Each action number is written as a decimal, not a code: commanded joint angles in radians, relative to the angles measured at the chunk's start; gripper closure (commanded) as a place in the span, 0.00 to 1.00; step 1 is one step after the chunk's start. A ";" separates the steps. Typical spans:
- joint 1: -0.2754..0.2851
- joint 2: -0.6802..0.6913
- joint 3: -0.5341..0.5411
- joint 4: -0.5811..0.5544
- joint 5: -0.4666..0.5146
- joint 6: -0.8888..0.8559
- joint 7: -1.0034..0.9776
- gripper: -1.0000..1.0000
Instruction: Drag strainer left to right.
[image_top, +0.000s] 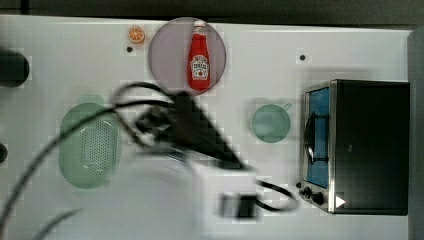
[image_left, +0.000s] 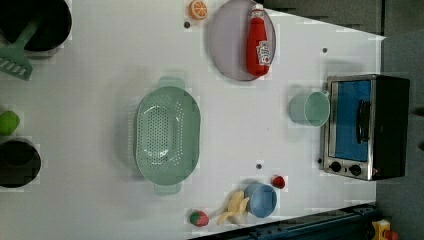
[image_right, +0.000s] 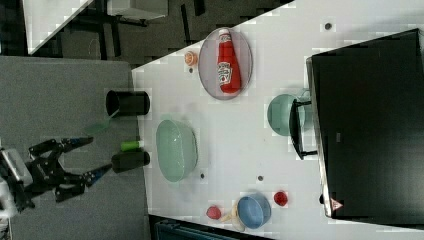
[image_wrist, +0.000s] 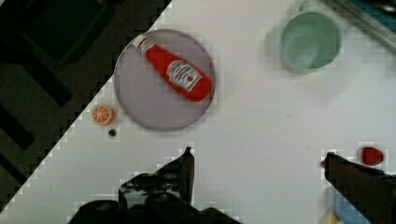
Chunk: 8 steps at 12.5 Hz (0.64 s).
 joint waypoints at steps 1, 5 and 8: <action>0.036 0.120 0.159 -0.045 0.025 0.011 0.211 0.00; 0.038 0.268 0.331 -0.048 0.025 0.109 0.561 0.00; 0.039 0.401 0.409 -0.050 0.016 0.212 0.812 0.00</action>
